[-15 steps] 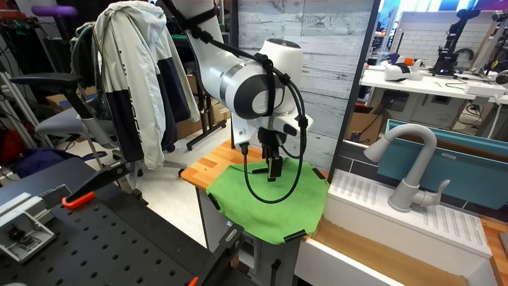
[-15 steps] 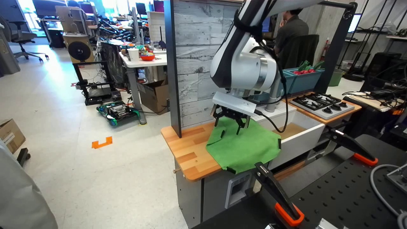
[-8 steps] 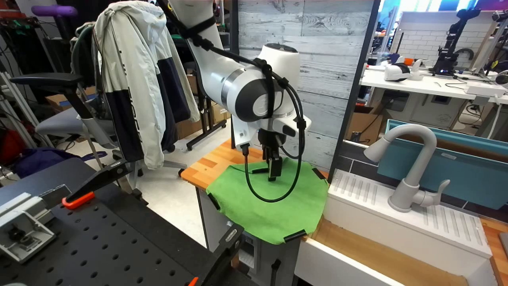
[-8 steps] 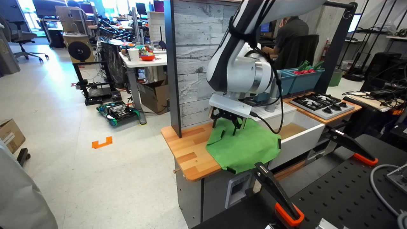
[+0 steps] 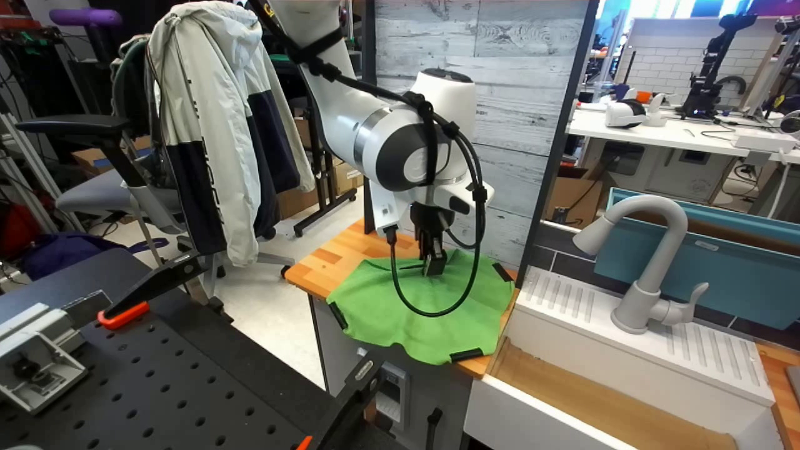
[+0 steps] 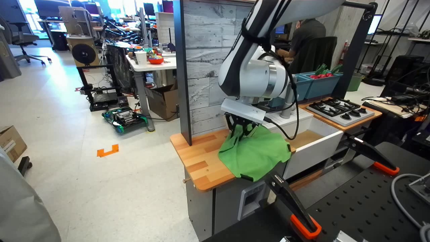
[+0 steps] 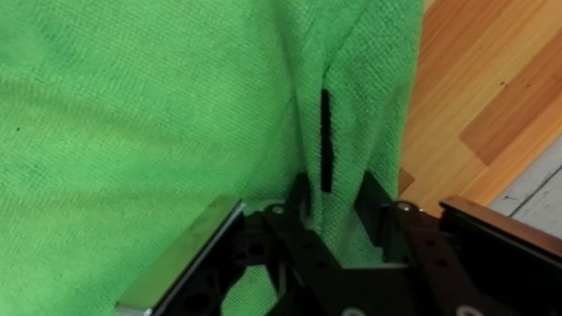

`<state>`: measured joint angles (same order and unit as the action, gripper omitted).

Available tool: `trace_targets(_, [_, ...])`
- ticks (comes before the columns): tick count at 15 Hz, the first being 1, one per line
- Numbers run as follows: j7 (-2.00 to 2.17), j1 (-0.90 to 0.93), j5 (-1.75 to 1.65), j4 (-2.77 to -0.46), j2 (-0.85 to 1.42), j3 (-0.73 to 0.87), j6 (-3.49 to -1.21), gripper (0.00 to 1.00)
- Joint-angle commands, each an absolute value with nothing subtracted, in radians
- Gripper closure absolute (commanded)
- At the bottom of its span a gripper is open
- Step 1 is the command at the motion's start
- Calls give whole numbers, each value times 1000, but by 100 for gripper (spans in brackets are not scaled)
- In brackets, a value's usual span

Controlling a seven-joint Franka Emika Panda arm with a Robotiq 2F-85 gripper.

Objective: Fold the towel in half

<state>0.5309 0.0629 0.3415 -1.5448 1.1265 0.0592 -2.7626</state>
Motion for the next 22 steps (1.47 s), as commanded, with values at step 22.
trace_targets(22, [445,67,342,-1761,890,31,-2799,99])
